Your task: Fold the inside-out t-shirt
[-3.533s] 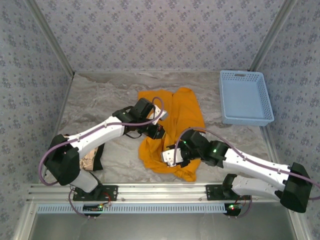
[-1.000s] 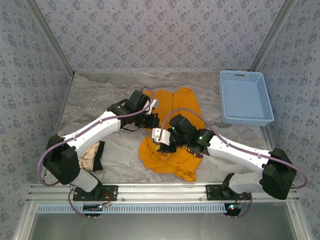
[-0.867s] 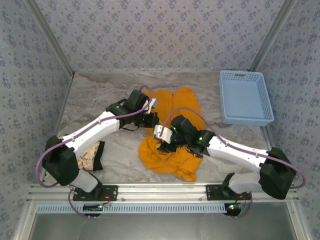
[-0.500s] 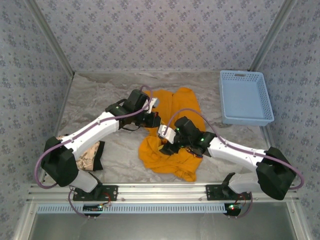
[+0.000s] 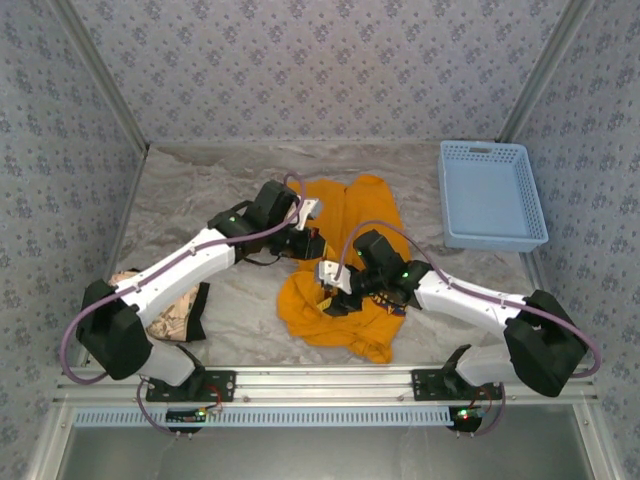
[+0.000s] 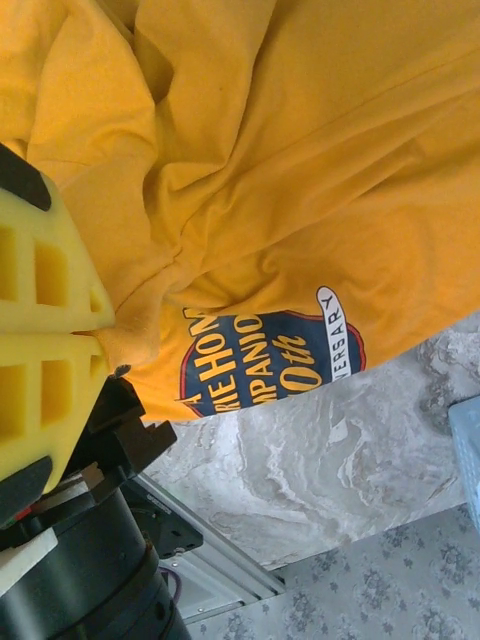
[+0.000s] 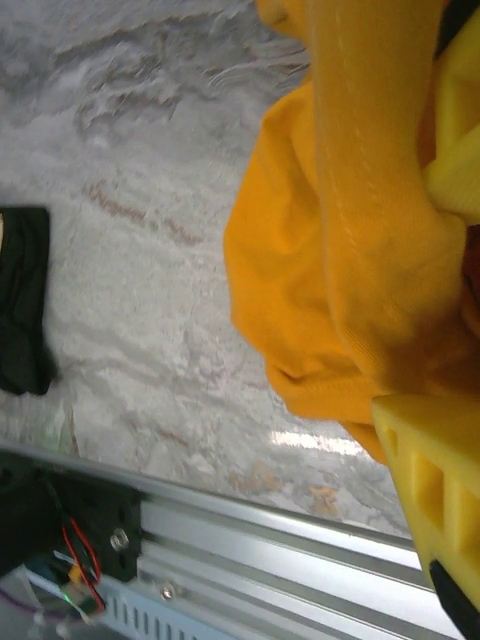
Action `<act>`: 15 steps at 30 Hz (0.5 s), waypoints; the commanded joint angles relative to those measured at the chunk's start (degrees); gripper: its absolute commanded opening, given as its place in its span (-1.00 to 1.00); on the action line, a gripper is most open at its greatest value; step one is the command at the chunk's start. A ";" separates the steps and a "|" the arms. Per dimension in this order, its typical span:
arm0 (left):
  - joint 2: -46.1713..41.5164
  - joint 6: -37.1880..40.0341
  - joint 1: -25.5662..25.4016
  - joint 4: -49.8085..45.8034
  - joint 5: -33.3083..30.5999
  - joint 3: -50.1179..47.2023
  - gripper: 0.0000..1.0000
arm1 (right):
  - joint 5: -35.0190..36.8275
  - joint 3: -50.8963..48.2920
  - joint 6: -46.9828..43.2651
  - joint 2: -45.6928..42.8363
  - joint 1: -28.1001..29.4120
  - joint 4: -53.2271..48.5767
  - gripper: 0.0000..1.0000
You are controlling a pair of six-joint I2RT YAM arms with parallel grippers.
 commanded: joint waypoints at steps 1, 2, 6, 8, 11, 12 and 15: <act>-2.33 3.01 -0.37 0.21 1.00 -1.25 -1.00 | -5.00 -0.96 -4.64 -1.73 -0.45 -3.06 -0.13; -2.54 3.52 -0.14 0.15 0.91 -1.54 -1.00 | -5.12 -0.63 -5.54 -1.67 -0.40 -3.99 -0.16; -3.00 4.48 0.48 -0.46 0.91 -1.51 -1.00 | -6.74 0.19 -6.51 -0.82 -0.23 -5.27 -0.23; -3.40 4.26 0.78 0.36 0.91 -1.96 -1.00 | -5.68 0.22 -5.87 -0.32 -0.09 -4.49 -0.27; -3.71 4.13 1.03 0.62 1.08 -2.06 -1.00 | -2.99 -0.31 -2.18 1.13 0.31 -0.35 -0.27; -3.83 4.04 1.03 0.56 1.13 -2.14 -1.00 | -2.28 -0.26 -0.80 1.86 0.44 0.94 -0.26; -4.37 3.94 1.05 1.59 1.50 -3.02 -1.00 | -0.74 -0.13 1.27 3.58 1.05 3.31 -0.26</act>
